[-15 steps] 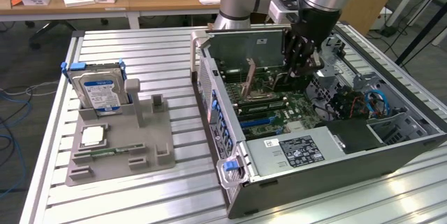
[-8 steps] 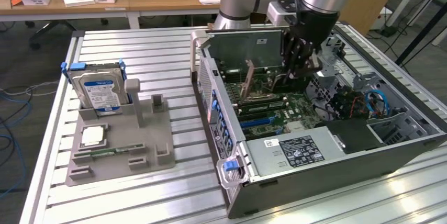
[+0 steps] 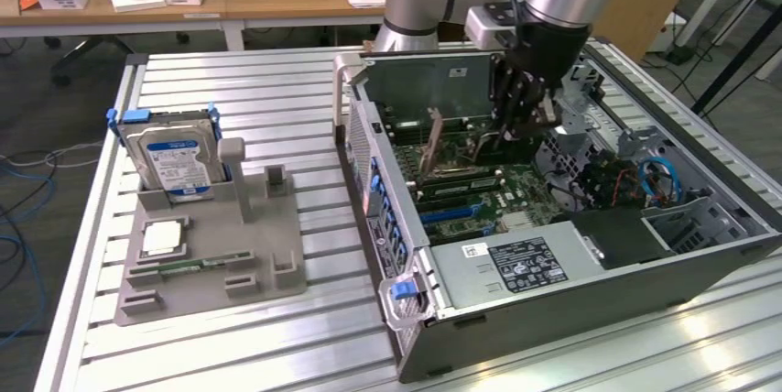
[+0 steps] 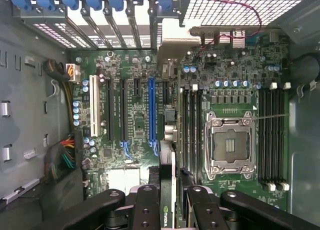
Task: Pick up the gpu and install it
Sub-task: 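Insert the gpu into the slot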
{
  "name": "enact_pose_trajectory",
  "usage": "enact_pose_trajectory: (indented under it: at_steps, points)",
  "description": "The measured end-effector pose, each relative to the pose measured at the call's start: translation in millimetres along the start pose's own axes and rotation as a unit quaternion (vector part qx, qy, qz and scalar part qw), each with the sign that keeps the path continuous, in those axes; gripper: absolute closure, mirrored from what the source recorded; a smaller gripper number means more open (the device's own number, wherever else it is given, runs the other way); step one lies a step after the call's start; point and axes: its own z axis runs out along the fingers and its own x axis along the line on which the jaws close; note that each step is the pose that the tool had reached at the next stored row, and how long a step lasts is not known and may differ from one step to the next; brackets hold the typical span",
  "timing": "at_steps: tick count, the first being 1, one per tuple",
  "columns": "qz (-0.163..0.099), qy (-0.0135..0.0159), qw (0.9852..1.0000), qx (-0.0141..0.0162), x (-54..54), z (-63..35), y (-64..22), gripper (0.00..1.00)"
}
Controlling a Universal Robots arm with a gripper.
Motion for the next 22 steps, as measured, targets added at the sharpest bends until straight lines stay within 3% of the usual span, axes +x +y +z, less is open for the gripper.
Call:
enact_pose_trajectory:
  at_steps: [15, 22]
  points:
    - [0.0, 0.0, 1.0, 0.0, 4.2, 6.3, 4.5, 0.74]
    - [0.0, -0.0001, 1.0, 0.0022, 5.1, 10.9, 7.9, 0.74]
